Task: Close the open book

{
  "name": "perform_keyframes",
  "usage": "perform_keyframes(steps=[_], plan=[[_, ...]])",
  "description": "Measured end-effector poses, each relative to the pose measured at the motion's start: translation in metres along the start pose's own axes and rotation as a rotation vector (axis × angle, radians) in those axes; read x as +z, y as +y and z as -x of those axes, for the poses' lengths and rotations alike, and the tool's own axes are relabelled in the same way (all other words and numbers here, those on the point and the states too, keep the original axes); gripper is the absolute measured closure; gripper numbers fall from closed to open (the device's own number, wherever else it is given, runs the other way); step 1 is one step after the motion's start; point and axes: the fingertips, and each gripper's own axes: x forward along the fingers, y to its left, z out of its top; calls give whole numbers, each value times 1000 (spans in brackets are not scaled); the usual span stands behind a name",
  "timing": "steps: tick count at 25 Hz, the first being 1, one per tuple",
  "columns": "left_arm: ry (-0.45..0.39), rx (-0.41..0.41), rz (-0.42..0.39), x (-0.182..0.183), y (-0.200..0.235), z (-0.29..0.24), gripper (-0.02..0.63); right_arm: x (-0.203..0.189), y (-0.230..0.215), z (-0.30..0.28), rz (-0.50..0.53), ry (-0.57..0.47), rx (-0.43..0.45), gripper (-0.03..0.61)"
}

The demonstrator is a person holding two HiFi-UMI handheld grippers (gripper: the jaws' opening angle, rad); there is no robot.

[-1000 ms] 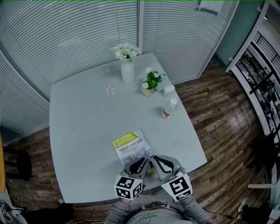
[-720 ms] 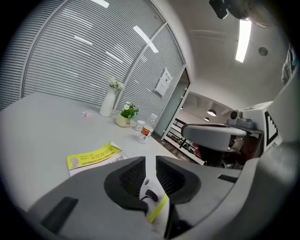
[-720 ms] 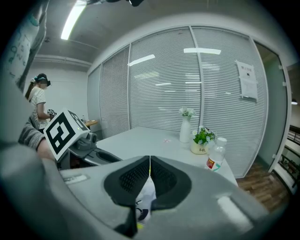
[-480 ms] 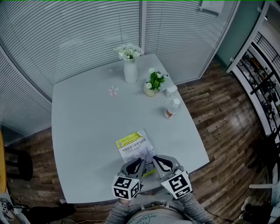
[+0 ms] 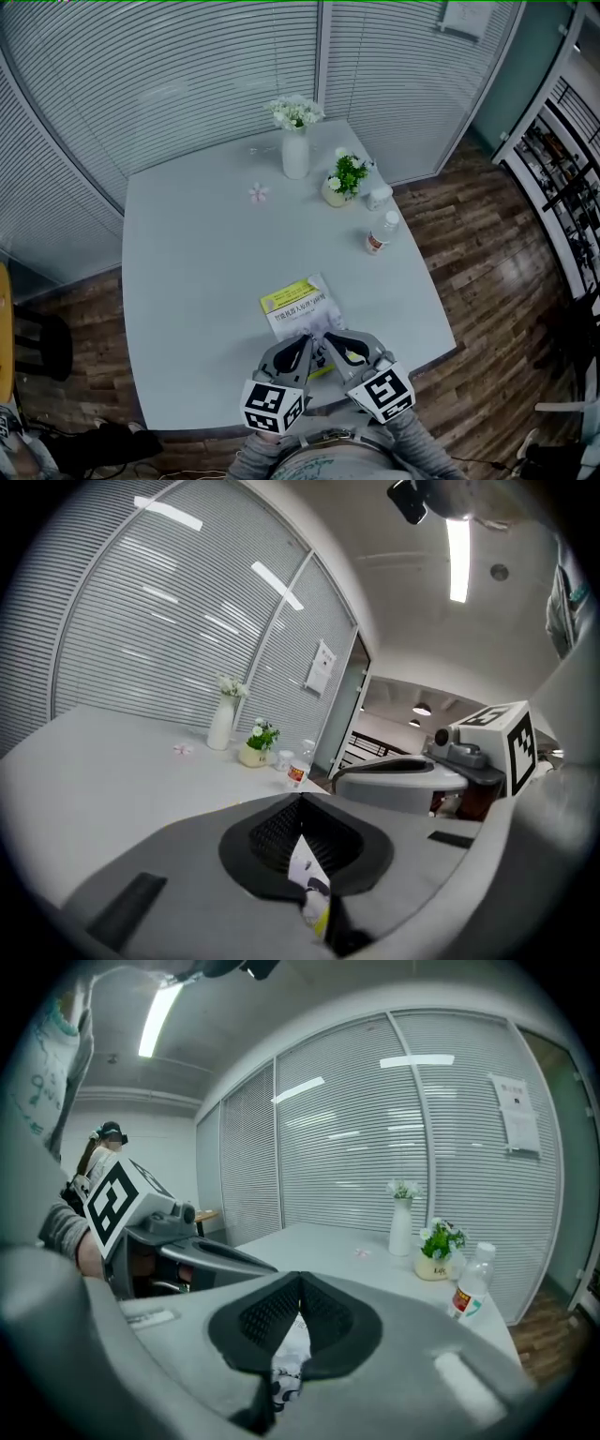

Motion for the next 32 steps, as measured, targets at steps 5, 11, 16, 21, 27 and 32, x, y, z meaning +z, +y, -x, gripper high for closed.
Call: perform_keyframes(steps=[5, 11, 16, 21, 27, 32], plan=[[-97, 2, -52, 37, -4, 18, 615, 36, 12, -3, 6, -55, 21, 577], [-171, 2, -83, 67, -13, 33, 615, 63, 24, 0, 20, -109, 49, 577], [-202, 8, -98, 75, -18, 43, 615, 70, 33, 4, 29, -123, 60, 577], [-217, 19, -93, 75, -19, 48, 615, 69, 33, 8, 31, -136, 55, 578], [-207, 37, -101, 70, -17, 51, 615, 64, 32, 5, 41, -129, 50, 578], [-207, 50, -96, 71, -14, 52, 615, 64, 34, 1, 47, -128, 62, 578]])
